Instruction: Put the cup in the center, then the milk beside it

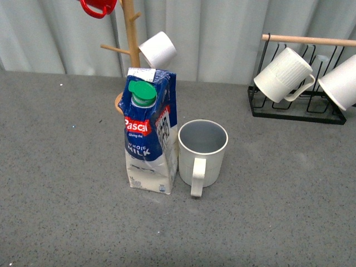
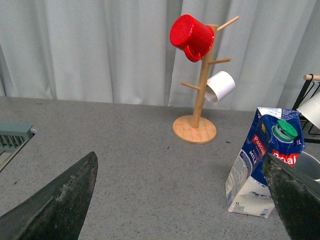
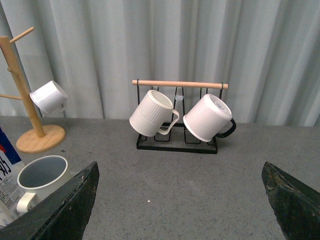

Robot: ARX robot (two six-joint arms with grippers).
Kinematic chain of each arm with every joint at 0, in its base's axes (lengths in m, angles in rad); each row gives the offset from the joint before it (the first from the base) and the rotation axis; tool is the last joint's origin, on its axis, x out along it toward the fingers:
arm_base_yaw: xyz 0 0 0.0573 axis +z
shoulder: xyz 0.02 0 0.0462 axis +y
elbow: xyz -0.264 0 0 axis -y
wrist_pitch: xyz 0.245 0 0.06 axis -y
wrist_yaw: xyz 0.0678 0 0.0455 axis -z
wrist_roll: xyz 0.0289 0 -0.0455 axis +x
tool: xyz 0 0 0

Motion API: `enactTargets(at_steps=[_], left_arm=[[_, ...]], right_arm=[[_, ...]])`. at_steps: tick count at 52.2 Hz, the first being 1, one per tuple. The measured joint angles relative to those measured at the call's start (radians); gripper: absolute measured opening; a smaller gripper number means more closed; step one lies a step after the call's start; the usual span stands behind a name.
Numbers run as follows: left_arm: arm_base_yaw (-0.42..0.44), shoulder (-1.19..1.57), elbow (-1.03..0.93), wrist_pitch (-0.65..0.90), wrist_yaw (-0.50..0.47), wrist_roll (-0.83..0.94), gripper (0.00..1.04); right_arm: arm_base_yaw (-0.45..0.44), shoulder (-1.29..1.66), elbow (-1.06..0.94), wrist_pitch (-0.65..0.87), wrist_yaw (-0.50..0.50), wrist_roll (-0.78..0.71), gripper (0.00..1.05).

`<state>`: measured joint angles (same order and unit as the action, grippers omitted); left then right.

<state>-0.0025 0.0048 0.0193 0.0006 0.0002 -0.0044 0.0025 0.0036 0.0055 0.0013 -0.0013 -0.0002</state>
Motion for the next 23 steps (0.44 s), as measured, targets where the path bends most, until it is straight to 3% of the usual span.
enactTargets(at_steps=[23], left_arm=[[0.000,0.000,0.000,0.000,0.000,0.000,0.98]], right_arm=[[0.000,0.000,0.000,0.000,0.000,0.000,0.95]])
